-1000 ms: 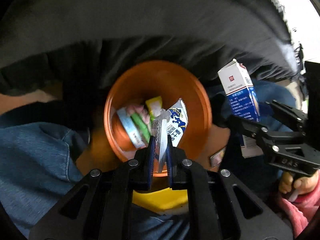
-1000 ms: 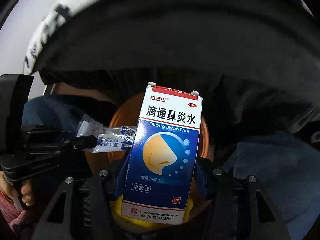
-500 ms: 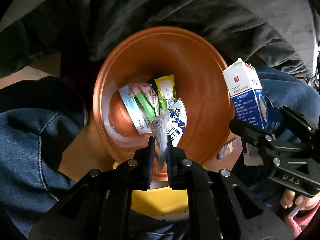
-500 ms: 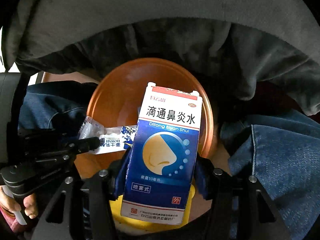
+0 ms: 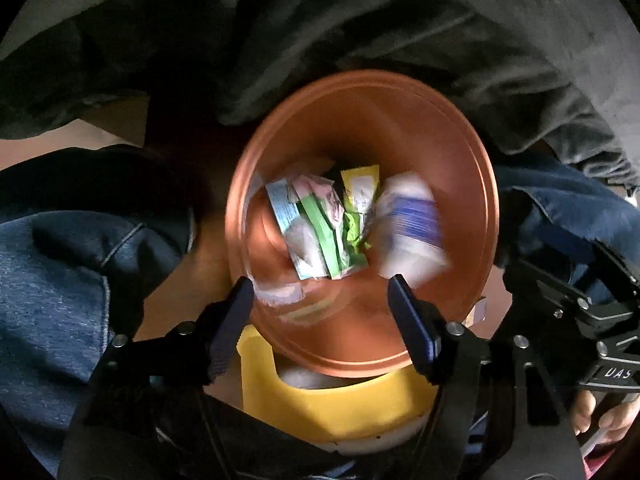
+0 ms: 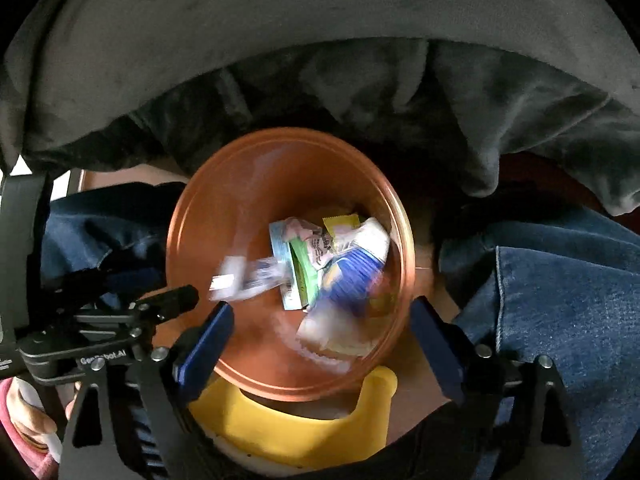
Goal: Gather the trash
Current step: 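Open both tools to drop the box and packet into the orange bin, then move both open tools back toward the items on the bed, then grasp the red toy car with the left tool while the right tool grasps the orange snack pouch, then carry the toy car and pouch over the orange bin while both tools open to drop them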
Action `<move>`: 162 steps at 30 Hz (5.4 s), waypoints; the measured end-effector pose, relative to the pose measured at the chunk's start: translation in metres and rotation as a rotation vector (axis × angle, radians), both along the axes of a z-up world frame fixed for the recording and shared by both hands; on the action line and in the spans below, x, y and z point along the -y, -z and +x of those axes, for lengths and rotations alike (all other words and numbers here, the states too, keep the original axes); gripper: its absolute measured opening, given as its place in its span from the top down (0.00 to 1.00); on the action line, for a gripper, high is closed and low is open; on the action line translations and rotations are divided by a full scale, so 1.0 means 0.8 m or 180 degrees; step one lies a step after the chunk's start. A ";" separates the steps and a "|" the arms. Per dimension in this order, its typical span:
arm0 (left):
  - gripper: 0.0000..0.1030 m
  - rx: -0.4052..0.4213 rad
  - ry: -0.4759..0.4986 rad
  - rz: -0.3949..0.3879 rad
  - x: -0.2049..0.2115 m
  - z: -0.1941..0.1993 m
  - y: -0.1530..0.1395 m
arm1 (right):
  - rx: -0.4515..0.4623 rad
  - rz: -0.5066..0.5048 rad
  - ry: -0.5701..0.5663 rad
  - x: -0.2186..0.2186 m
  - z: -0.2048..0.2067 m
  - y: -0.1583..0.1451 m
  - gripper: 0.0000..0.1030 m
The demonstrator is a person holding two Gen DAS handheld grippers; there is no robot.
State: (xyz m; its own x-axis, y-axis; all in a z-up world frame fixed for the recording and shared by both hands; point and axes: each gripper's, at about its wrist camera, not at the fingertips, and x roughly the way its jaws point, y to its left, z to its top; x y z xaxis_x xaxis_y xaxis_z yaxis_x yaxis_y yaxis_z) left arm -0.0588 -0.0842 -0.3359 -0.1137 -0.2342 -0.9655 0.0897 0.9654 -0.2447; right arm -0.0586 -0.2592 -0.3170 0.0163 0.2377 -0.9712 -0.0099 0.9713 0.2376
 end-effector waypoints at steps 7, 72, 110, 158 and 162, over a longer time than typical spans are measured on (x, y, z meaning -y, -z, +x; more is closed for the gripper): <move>0.25 -0.0035 -0.0074 0.0033 -0.007 0.002 0.002 | -0.0002 -0.0019 0.0041 0.004 0.001 -0.001 0.11; 0.63 0.1928 0.0969 0.1177 0.164 0.486 -0.306 | 0.2029 0.0276 0.0781 0.138 0.112 -0.272 0.05; 0.63 0.2426 0.0148 -0.0241 -0.039 0.209 -0.364 | 0.3377 -0.1628 -0.0265 0.000 0.459 -0.351 0.06; 0.63 0.2232 0.0711 -0.0273 -0.021 -0.023 -0.360 | 0.2456 0.0739 -0.0956 -0.015 -0.033 -0.409 0.83; 0.63 0.1976 0.0704 -0.0261 -0.021 -0.041 -0.316 | 0.2142 0.0813 -0.0934 -0.023 -0.054 -0.355 0.83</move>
